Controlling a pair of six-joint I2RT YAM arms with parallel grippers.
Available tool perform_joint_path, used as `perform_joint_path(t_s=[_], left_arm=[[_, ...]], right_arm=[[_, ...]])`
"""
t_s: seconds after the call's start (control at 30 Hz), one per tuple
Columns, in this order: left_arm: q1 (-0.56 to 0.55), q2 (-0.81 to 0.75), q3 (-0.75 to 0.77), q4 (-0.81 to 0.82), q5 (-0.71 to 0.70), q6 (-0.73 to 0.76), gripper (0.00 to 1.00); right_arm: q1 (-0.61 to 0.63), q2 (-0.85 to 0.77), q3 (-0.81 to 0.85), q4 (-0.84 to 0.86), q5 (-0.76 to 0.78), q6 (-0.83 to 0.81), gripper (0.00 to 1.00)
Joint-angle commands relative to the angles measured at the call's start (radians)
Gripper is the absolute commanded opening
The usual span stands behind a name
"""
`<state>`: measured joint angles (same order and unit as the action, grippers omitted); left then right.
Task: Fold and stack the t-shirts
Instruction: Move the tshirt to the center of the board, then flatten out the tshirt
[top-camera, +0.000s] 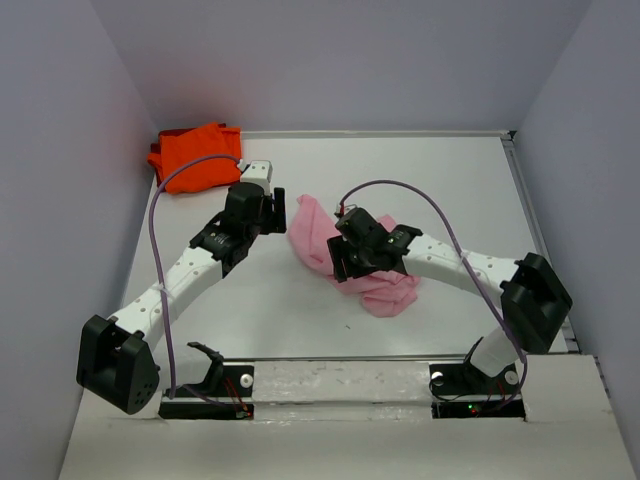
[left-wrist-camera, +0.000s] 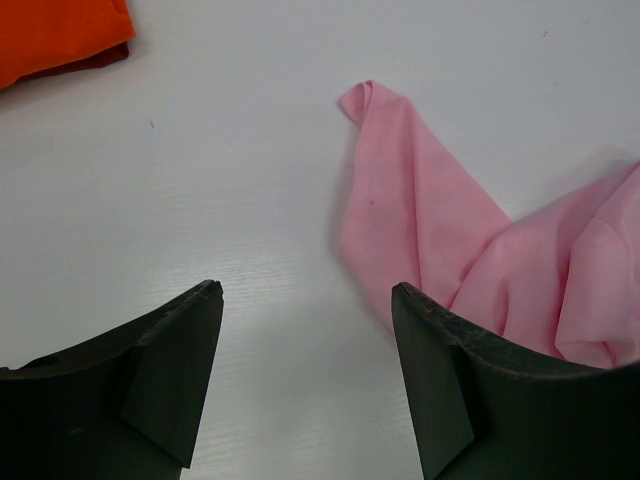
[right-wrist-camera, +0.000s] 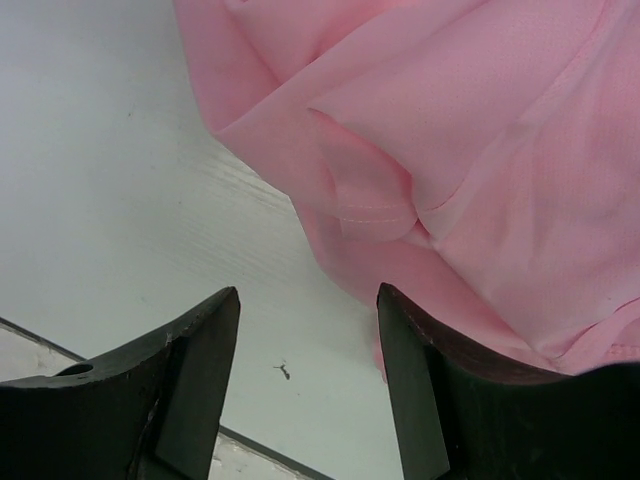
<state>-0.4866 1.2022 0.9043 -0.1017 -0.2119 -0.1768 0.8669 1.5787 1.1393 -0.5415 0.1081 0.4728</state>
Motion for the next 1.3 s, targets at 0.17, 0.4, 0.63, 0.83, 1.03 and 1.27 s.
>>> perform_joint_path(t_s=[0.17,0.4,0.63,0.83,1.03,1.27], left_arm=[[0.005,-0.009,0.03,0.019,-0.015,0.008,0.78],[0.005,-0.016,0.028,0.016,-0.02,0.005,0.78],[0.003,-0.018,0.028,0.017,-0.011,0.003,0.78],[0.005,-0.02,0.027,0.019,-0.011,0.002,0.78],[0.003,-0.02,0.027,0.019,-0.009,0.003,0.78],[0.003,-0.018,0.027,0.019,-0.009,0.002,0.78]], right_arm=[[0.012,0.037,0.0,0.069,0.007,0.006,0.63],[0.012,0.07,0.005,0.097,0.028,-0.002,0.63],[0.012,0.104,0.031,0.1,0.064,-0.016,0.63],[0.012,0.125,0.046,0.095,0.111,-0.037,0.61],[0.012,0.119,0.057,0.092,0.133,-0.039,0.57],[0.012,0.112,0.082,0.084,0.163,-0.051,0.53]])
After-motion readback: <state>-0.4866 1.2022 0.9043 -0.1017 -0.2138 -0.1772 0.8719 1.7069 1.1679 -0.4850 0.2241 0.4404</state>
